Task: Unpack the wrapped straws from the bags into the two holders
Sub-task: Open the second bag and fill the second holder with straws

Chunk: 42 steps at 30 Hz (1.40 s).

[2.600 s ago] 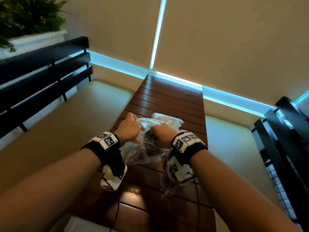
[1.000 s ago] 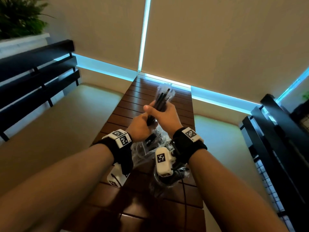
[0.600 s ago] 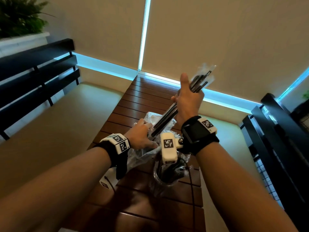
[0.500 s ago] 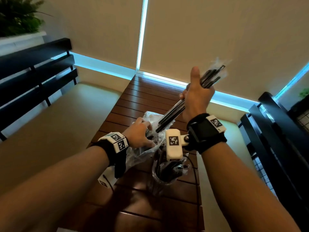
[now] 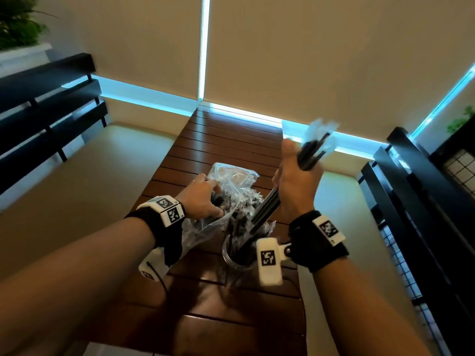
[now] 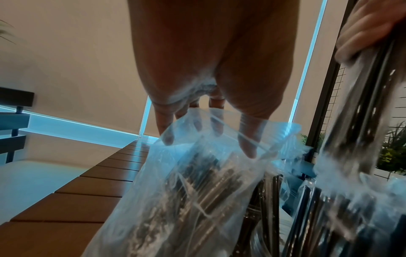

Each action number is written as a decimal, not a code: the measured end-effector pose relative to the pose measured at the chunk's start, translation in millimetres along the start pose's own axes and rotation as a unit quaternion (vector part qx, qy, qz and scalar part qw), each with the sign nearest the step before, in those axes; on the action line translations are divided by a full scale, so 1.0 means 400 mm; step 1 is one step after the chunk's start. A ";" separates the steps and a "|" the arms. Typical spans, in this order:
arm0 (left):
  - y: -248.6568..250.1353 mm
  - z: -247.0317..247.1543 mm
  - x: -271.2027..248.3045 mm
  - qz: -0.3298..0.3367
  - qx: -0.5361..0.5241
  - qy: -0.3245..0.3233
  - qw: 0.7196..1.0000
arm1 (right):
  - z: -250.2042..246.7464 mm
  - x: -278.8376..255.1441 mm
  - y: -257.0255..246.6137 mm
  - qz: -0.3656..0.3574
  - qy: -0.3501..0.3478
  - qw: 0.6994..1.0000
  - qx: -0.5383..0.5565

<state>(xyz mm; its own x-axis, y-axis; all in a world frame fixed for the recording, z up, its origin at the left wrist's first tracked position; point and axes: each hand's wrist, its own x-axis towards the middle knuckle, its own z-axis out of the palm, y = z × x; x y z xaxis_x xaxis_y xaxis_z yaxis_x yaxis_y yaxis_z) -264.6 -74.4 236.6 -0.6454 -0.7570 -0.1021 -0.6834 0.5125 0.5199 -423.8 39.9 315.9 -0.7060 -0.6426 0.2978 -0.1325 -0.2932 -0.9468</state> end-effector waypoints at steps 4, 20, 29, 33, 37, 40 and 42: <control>0.001 0.009 -0.010 -0.002 0.003 0.004 1.000 | -0.004 -0.046 0.116 0.002 -0.065 0.994 -0.089; 0.003 0.030 -0.032 -0.008 -0.001 0.007 1.000 | -0.111 -0.168 0.277 -0.005 -0.171 0.875 -0.454; 0.007 0.024 -0.028 -0.001 0.007 0.007 1.000 | -0.071 -0.076 0.178 -0.156 -0.154 0.881 -0.420; 0.008 0.023 -0.032 0.003 0.006 0.008 1.000 | -0.071 -0.104 0.217 -0.196 -0.209 0.858 -0.426; 0.003 0.025 -0.036 0.001 0.006 0.008 1.000 | -0.095 -0.180 0.280 -0.213 -0.271 0.826 -0.447; 0.001 0.023 -0.036 0.001 0.003 0.007 1.000 | -0.111 -0.203 0.292 -0.198 -0.292 0.797 -0.490; -0.003 0.021 -0.034 0.002 -0.001 0.001 1.000 | -0.109 -0.197 0.280 -0.205 -0.278 0.806 -0.480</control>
<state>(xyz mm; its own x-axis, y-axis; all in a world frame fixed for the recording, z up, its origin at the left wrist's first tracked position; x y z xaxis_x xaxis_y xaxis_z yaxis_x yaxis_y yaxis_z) -258.1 -61.3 230.2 -0.6478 -0.7555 -0.0985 -0.6800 0.5150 0.5220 -413.2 88.6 181.2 -0.0805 -0.9272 0.3658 -0.9417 -0.0495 -0.3328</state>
